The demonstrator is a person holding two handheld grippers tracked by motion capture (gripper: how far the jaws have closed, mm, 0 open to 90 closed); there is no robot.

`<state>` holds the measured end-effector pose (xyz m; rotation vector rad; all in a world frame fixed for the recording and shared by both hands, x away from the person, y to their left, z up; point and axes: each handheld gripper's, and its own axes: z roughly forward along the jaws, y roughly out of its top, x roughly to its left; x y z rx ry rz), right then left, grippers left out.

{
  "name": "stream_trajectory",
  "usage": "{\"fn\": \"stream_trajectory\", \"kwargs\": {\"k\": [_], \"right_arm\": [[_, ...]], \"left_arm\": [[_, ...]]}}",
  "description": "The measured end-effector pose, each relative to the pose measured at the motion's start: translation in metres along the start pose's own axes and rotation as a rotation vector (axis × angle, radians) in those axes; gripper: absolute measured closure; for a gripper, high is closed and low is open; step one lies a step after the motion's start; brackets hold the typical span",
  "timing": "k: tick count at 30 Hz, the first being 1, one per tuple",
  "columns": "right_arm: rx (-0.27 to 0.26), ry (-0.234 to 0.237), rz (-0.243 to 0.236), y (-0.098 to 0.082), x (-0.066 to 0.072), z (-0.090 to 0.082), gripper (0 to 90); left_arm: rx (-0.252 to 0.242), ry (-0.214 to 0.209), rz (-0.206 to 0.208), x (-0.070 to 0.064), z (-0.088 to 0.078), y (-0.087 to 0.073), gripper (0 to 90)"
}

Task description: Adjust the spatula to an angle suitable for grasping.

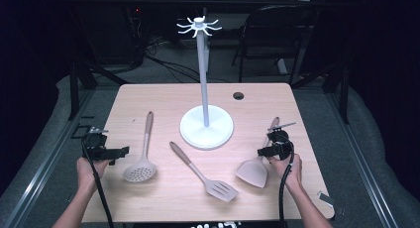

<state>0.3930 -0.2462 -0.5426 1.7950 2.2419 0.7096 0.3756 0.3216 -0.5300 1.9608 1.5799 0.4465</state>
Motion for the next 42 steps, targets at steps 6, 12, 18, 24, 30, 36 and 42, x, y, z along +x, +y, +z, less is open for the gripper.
{"fn": "stream_trajectory", "kwargs": {"k": [6, 12, 18, 24, 30, 36, 42], "right_arm": [[0.004, -0.014, 0.000, 0.001, 0.005, 0.008, 49.4], [-0.001, -0.030, -0.033, 0.001, 0.010, 0.012, 52.8], [0.030, -0.032, -0.061, 0.003, 0.009, 0.010, 54.1], [0.045, -0.035, -0.094, 0.003, 0.009, 0.007, 57.4], [0.068, -0.041, -0.101, 0.003, 0.003, 0.003, 60.9], [0.095, -0.042, -0.103, 0.002, -0.003, -0.001, 64.2], [0.121, -0.037, -0.106, 0.000, -0.010, -0.006, 66.8]], "left_arm": [[0.008, 0.004, 0.001, -0.001, 0.002, -0.001, 0.2], [-0.004, -0.004, -0.003, 0.001, -0.002, -0.001, 0.7], [0.001, -0.009, -0.006, 0.005, -0.004, -0.004, 0.9], [-0.012, -0.012, -0.016, 0.007, -0.006, -0.004, 1.1], [-0.012, -0.011, -0.016, 0.008, -0.006, -0.004, 1.3], [-0.013, -0.010, -0.012, 0.008, -0.006, -0.004, 1.4], [-0.013, -0.009, -0.011, 0.007, -0.006, -0.004, 1.5]]}}
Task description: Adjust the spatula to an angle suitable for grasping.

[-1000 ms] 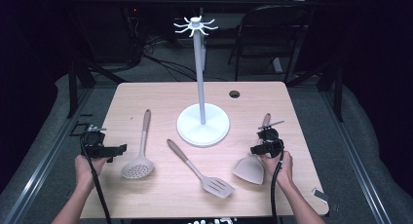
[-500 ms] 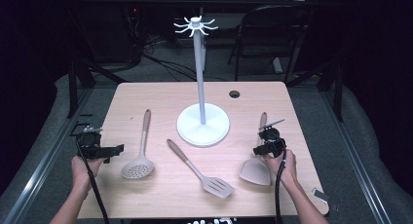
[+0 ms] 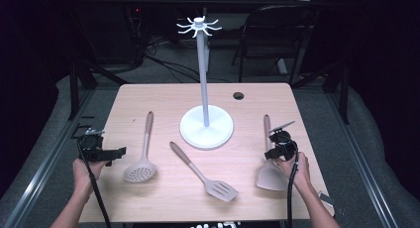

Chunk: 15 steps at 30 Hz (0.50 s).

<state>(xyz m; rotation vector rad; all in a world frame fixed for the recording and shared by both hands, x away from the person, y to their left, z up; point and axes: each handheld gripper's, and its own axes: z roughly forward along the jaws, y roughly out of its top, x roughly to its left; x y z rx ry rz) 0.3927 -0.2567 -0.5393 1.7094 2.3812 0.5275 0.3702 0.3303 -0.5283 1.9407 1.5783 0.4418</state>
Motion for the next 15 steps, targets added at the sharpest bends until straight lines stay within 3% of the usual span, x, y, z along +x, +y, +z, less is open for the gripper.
{"fn": "stream_trajectory", "kwargs": {"k": [13, 15], "right_arm": [[0.032, -0.004, -0.023, -0.012, -0.008, -0.008, 73.2], [0.067, -0.005, -0.053, -0.013, -0.008, -0.011, 74.0]], "left_arm": [[-0.003, -0.007, 0.003, -0.001, -0.001, 0.000, 1.8], [-0.002, -0.008, 0.002, 0.000, 0.000, 0.000, 1.8]]}}
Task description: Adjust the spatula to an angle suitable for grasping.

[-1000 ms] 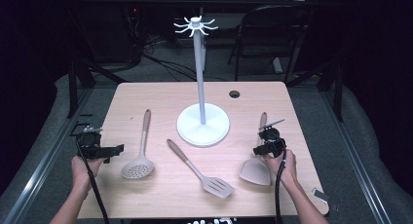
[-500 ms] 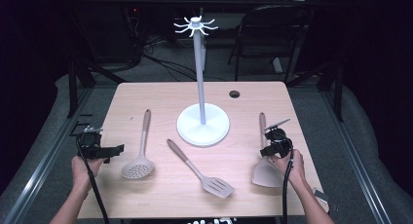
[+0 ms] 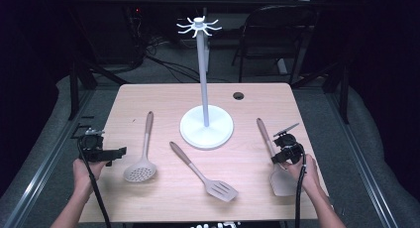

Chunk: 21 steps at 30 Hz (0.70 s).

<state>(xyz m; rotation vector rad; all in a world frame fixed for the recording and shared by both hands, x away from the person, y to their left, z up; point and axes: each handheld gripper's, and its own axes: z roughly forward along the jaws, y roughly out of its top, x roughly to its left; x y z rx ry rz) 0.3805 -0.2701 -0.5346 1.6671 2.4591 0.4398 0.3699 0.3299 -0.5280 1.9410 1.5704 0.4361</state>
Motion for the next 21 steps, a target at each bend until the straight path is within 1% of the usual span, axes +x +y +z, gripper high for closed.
{"fn": "stream_trajectory", "kwargs": {"k": [1, 2, 3, 6, 7, 8, 9, 10, 11, 13, 17, 18, 20, 21], "right_arm": [[0.005, 0.008, -0.004, -0.001, 0.000, -0.001, 74.4], [0.008, 0.003, -0.013, -0.001, 0.001, -0.001, 74.5], [0.010, 0.010, -0.016, -0.001, 0.001, -0.001, 74.5], [0.007, 0.009, -0.016, 0.000, 0.001, -0.001, 73.2], [-0.005, 0.007, -0.012, 0.000, 0.001, -0.001, 70.1], [-0.005, -0.004, -0.020, 0.002, 0.000, -0.001, 66.7], [-0.018, -0.007, -0.013, 0.003, 0.000, -0.002, 65.5], [-0.039, -0.011, 0.000, 0.006, 0.000, -0.002, 65.5], [-0.037, -0.023, -0.002, 0.008, 0.000, -0.002, 65.2], [-0.057, -0.042, 0.013, 0.014, 0.000, 0.000, 65.4], [-0.049, -0.037, 0.029, 0.027, -0.001, 0.006, 68.1], [-0.047, -0.035, 0.032, 0.029, -0.001, 0.008, 68.4], [-0.030, -0.044, 0.030, 0.031, 0.000, 0.010, 69.7], [-0.032, -0.045, 0.043, 0.031, 0.002, 0.012, 70.0]], "left_arm": [[0.002, -0.003, 0.002, 0.000, 0.000, 0.000, 1.8], [0.000, 0.000, 0.000, 0.000, 0.001, 0.000, 1.8], [0.000, 0.001, -0.001, 0.000, 0.001, 0.001, 1.8], [-0.003, 0.003, -0.001, -0.001, 0.001, 0.001, 1.9], [-0.003, 0.001, 0.003, -0.001, 0.001, 0.002, 1.9], [0.000, 0.002, 0.006, -0.002, 0.001, 0.002, 1.8], [-0.001, 0.002, 0.010, -0.002, 0.001, 0.002, 1.8], [0.000, 0.002, 0.012, -0.003, 0.001, 0.002, 1.9], [0.000, 0.002, 0.012, -0.003, 0.002, 0.002, 1.9], [0.000, -0.001, 0.015, -0.003, 0.002, 0.002, 2.0], [-0.002, -0.008, 0.012, -0.003, 0.003, 0.002, 2.0], [-0.002, -0.007, 0.012, -0.002, 0.003, 0.002, 2.0], [-0.001, -0.008, 0.013, -0.002, 0.003, 0.002, 2.0], [0.002, -0.011, 0.013, -0.002, 0.003, 0.002, 2.0]]}}
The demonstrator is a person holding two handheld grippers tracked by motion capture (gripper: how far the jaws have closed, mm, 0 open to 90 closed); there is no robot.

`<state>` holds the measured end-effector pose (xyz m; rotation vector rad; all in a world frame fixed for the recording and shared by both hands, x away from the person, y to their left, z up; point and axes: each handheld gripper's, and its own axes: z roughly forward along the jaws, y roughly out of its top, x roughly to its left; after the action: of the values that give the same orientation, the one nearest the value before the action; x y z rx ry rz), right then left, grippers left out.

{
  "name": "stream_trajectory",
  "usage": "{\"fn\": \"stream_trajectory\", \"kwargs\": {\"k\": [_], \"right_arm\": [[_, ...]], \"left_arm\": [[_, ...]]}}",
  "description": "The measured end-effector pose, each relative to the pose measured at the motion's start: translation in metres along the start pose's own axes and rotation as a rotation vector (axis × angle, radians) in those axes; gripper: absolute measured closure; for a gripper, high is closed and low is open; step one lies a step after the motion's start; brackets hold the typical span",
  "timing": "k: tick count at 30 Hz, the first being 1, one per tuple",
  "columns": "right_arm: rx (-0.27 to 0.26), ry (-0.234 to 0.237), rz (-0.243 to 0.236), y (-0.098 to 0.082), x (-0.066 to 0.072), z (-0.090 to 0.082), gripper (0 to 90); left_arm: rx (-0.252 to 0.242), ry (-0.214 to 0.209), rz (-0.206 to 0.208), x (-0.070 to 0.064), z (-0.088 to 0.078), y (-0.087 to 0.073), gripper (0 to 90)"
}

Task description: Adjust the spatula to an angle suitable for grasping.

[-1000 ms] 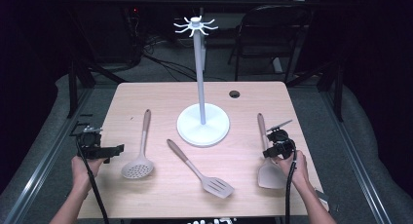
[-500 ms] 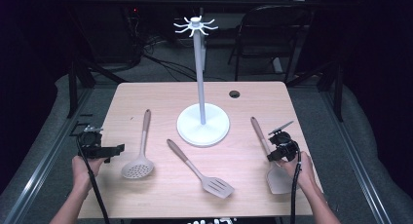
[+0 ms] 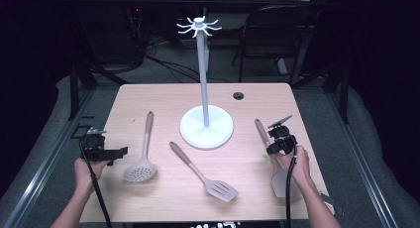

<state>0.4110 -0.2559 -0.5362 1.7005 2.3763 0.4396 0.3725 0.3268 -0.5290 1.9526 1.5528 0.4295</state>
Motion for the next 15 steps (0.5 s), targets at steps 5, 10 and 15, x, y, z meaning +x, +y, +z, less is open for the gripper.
{"fn": "stream_trajectory", "kwargs": {"k": [5, 10, 15], "right_arm": [[0.028, 0.003, 0.017, -0.001, -0.004, 0.005, 73.8], [0.028, -0.002, 0.023, -0.002, -0.003, 0.007, 74.8], [0.026, -0.019, 0.022, -0.002, -0.001, 0.009, 75.2]], "left_arm": [[0.002, -0.001, 0.007, -0.002, 0.000, 0.001, 2.0], [0.000, 0.000, 0.021, -0.006, 0.000, 0.002, 2.0], [0.000, -0.007, 0.034, -0.012, -0.002, 0.004, 2.0]]}}
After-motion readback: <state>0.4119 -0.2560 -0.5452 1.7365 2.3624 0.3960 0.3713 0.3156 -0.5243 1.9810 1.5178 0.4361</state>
